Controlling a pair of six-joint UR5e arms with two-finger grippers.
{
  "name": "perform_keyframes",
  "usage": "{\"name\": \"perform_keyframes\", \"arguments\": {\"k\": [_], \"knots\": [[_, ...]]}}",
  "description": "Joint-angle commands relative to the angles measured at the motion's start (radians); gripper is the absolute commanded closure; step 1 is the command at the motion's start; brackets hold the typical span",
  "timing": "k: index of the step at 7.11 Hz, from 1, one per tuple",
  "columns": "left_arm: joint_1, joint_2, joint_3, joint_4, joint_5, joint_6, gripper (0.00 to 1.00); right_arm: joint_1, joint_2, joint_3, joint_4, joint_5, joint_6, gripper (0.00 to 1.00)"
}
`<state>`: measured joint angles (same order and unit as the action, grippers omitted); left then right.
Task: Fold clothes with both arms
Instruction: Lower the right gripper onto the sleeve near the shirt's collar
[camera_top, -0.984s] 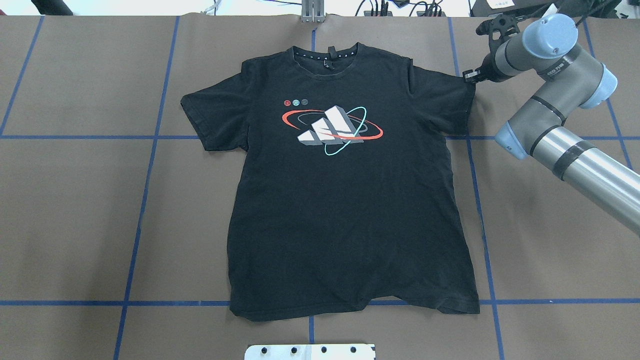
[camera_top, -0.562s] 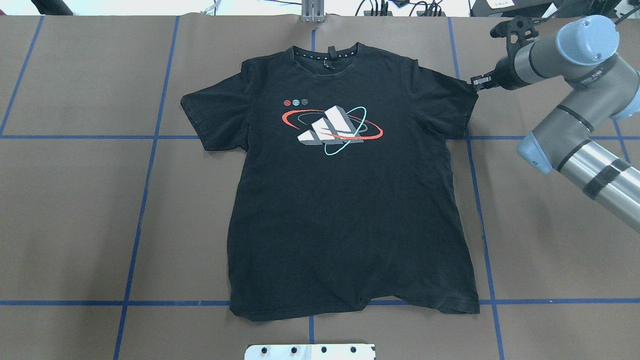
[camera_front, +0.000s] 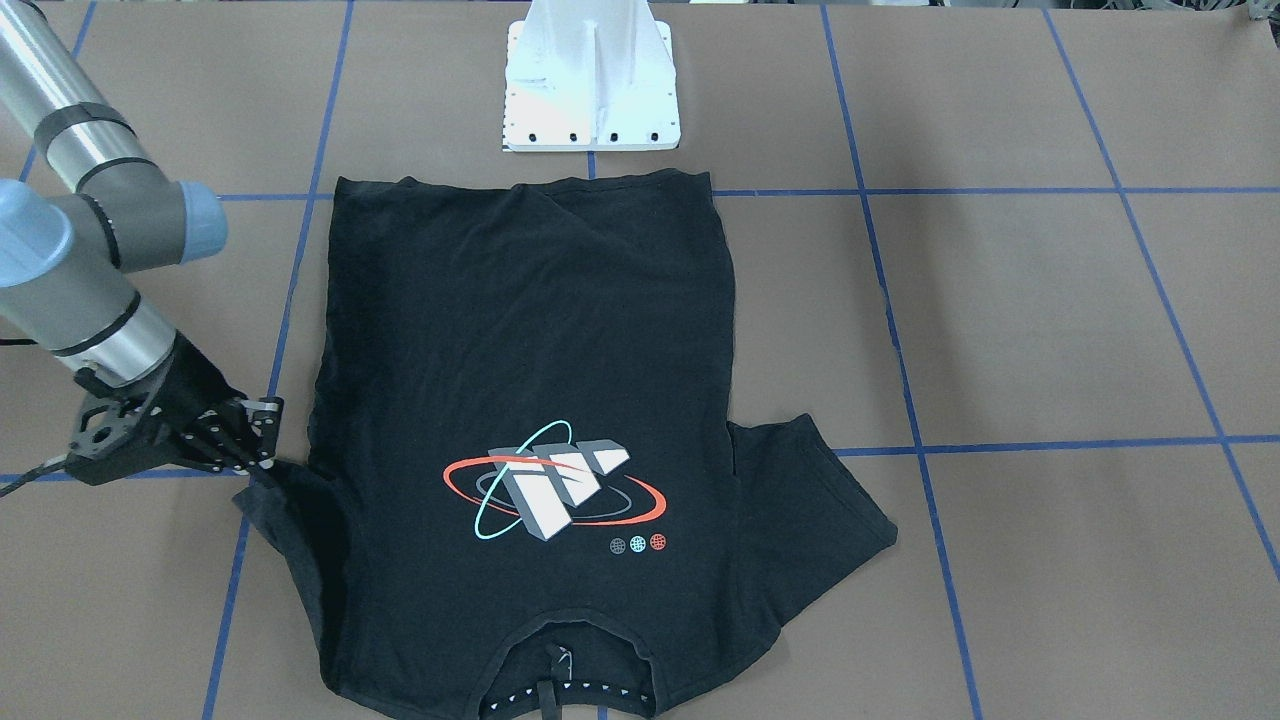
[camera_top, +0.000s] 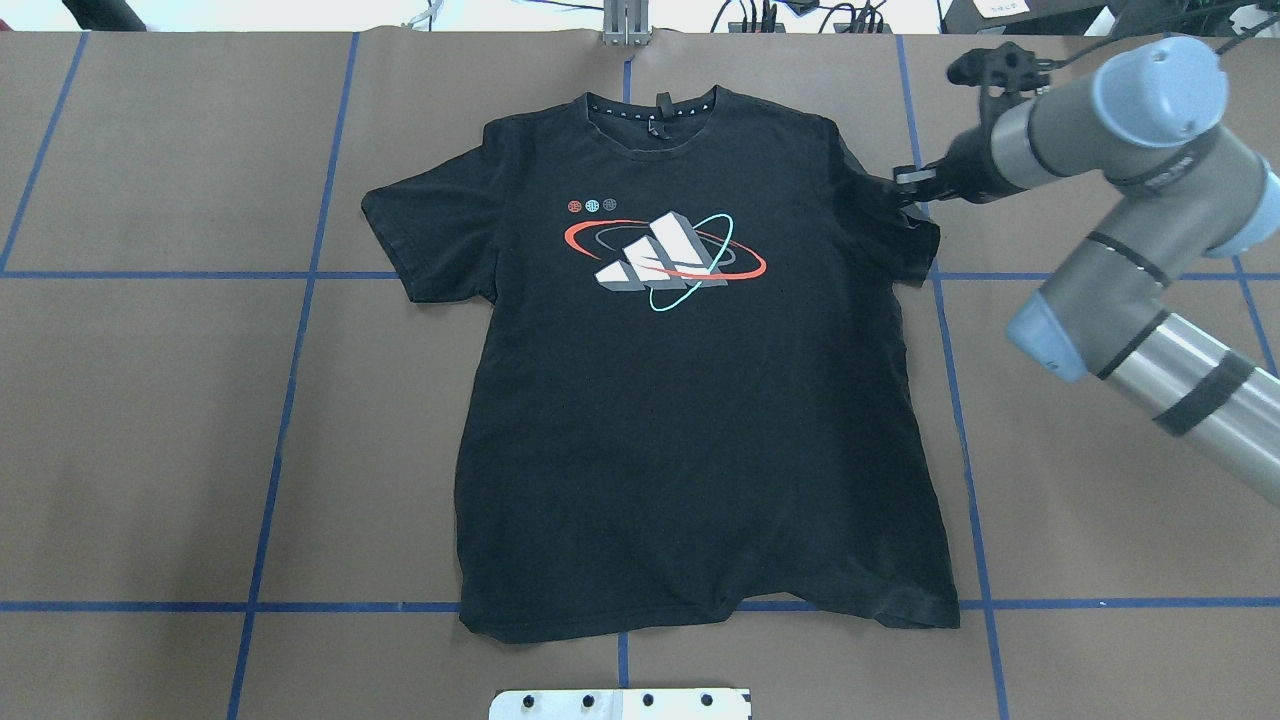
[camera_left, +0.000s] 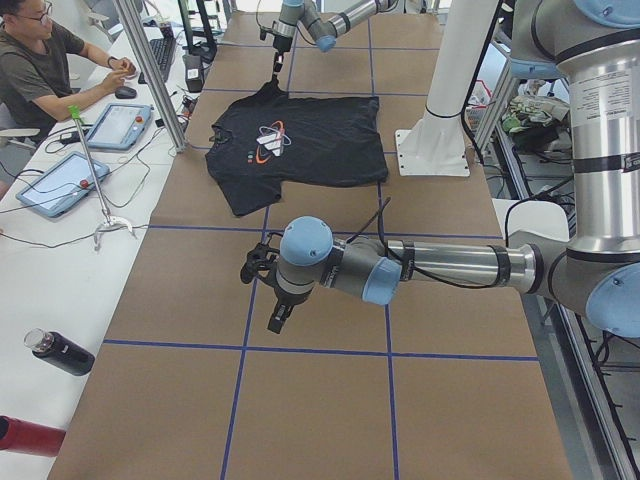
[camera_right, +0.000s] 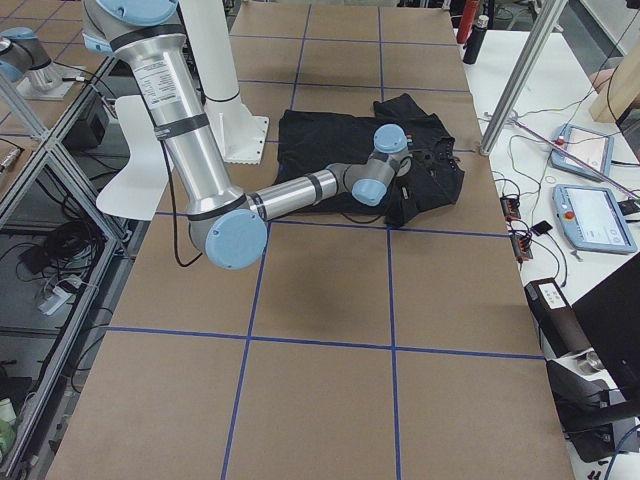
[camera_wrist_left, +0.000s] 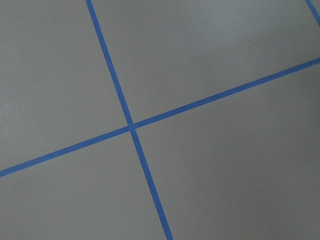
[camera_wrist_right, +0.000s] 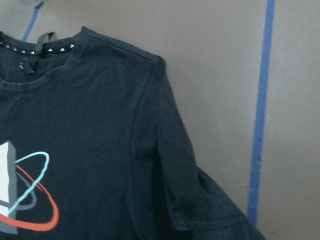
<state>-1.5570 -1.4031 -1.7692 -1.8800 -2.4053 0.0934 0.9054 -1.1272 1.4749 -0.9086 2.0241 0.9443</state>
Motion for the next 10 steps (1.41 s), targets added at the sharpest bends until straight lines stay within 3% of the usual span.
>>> {"name": "perform_keyframes", "arguments": {"k": [1,3,6,7,8,10], "knots": [[0.0,-0.001,0.002,0.001,0.0,-0.001,0.0,-0.124,0.119,-0.002,-0.139,-0.164,0.073,1.0],[0.0,-0.001,0.001,0.001,0.0,-0.004,0.0,-0.166,0.209,-0.104,-0.142,-0.221,0.126,1.0],[0.0,-0.016,-0.001,0.001,-0.002,-0.006,0.0,-0.168,0.272,-0.186,-0.139,-0.236,0.143,1.0],[0.0,-0.03,0.001,0.002,-0.002,-0.006,0.0,-0.168,0.289,-0.217,-0.141,-0.236,0.168,0.43],[0.002,-0.039,0.004,0.004,-0.002,-0.009,0.0,-0.171,0.288,-0.219,-0.142,-0.236,0.159,0.0],[0.044,-0.129,0.02,0.002,0.0,-0.124,0.0,-0.174,0.281,-0.206,-0.15,-0.234,0.157,0.0]]}}
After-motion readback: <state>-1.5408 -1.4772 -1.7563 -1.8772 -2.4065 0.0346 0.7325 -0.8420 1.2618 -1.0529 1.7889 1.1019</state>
